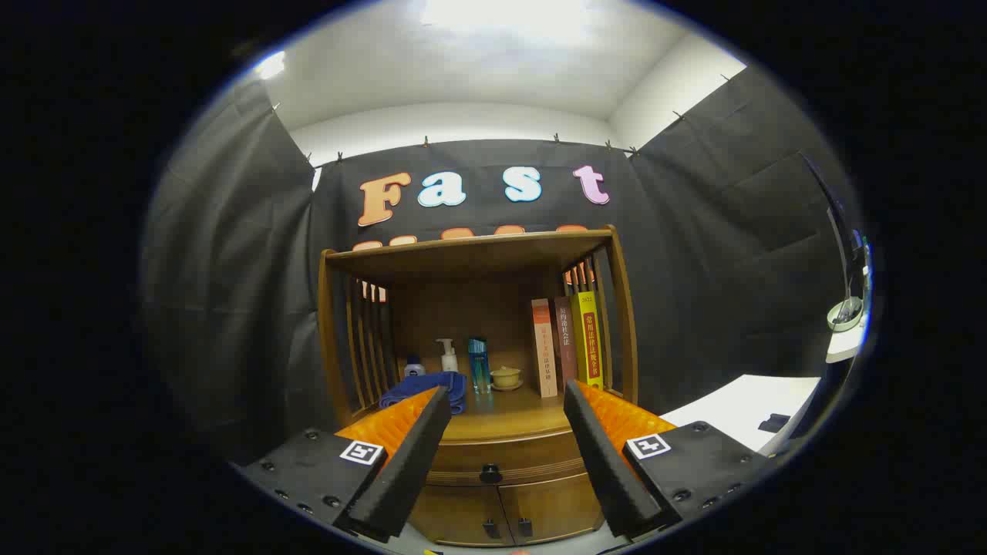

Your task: Pull open the drawer, take out the items inside it, and place them on the countertop above the cabinet.

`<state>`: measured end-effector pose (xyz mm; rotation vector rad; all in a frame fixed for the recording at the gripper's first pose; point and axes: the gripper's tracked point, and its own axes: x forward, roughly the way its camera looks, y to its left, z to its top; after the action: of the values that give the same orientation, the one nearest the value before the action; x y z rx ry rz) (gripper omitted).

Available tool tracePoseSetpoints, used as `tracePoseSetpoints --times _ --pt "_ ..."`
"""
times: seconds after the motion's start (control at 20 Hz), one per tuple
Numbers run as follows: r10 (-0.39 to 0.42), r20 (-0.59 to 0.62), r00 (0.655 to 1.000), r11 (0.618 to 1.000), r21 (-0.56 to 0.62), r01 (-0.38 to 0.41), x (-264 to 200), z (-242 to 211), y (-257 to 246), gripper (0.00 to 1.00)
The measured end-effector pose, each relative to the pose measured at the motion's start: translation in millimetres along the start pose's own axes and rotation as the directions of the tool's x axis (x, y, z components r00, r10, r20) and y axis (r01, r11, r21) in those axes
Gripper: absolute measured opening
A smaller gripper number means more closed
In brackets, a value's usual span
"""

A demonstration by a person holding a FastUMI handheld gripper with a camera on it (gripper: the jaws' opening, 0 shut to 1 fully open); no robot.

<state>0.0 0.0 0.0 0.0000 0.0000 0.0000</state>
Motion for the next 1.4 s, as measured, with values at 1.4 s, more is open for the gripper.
tracePoseSetpoints --times 1.4 --pt "-0.004 -0.030 1.000 1.000 0.005 0.004 2.3 -17.0 6.3 0.99"
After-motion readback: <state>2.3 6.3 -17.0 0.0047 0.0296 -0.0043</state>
